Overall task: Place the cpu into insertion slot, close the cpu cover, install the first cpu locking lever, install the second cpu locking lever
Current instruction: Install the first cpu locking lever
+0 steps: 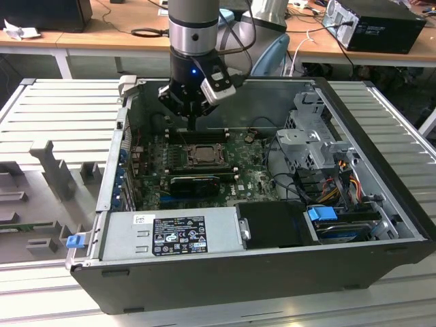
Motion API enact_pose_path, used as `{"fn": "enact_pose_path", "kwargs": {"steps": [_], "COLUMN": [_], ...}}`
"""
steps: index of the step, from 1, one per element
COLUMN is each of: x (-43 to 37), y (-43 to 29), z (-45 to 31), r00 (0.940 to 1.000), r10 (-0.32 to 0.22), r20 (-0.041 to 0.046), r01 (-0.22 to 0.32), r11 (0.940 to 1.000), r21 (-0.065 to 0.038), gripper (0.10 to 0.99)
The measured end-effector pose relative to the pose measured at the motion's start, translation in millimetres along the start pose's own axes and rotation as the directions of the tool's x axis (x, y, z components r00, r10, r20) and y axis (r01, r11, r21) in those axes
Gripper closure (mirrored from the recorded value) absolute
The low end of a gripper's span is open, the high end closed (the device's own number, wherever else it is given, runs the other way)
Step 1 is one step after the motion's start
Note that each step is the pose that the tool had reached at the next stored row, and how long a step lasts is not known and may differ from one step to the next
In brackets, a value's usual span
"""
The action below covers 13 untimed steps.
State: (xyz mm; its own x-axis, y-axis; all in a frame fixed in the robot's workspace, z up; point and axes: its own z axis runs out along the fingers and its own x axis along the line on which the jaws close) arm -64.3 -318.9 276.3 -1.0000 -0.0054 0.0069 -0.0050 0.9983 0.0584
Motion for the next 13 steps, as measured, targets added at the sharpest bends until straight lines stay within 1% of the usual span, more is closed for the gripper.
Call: {"fn": "enact_pose_path", "kwargs": {"steps": [9, 12, 13], "x": [3.1, 5.4, 7.9], "y": [-0.1, -0.1, -0.1], "z": [1.7, 2.3, 2.3], "r00": [1.0, 1.0, 1.0], "r10": [0.0, 0.0, 0.0], "r20": [0.0002, 0.0002, 0.0002], "r01": [0.0, 0.0, 0.0], "r11": [1.0, 1.0, 1.0], "r21": [0.0, 0.0, -0.001], "gripper": [0.98, 0.98, 0.98]}}
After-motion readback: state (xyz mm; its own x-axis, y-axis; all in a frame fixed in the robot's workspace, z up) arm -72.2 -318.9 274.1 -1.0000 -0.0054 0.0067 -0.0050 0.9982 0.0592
